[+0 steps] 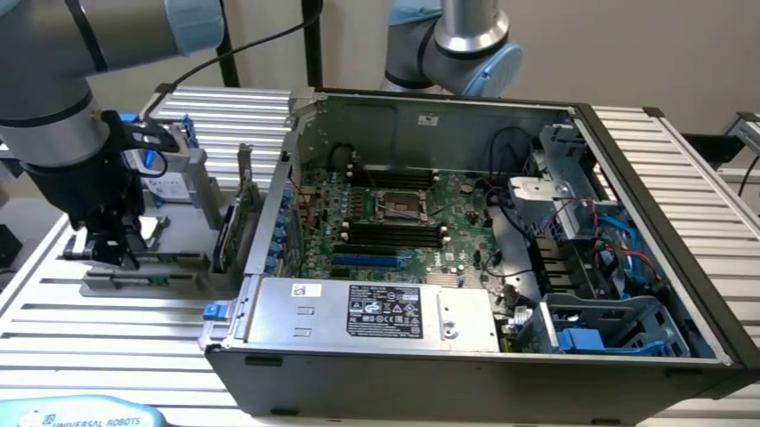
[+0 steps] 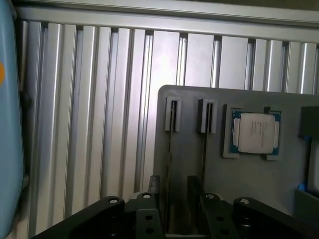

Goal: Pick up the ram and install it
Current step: 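Pick up the ram and move it above insertion slot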

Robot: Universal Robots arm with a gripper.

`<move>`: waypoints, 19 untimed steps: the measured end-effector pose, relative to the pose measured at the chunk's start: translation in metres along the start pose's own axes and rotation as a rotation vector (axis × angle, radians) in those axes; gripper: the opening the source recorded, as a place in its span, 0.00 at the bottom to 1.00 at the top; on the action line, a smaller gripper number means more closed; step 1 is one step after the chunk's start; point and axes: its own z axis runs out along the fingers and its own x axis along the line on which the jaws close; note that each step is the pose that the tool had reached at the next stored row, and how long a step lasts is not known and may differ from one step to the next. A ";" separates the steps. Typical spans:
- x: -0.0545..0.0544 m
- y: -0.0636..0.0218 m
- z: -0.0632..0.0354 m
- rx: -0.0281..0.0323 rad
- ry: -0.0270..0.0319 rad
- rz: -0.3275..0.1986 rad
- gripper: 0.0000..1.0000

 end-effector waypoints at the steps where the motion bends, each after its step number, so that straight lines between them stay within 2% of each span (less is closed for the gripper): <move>1: 0.000 -0.0002 0.0018 0.0000 0.0001 -0.003 0.36; 14: 0.000 -0.0015 0.0252 0.0001 0.0004 -0.007 0.36; 19: 0.000 -0.0020 0.0345 0.0037 0.0006 -0.007 0.36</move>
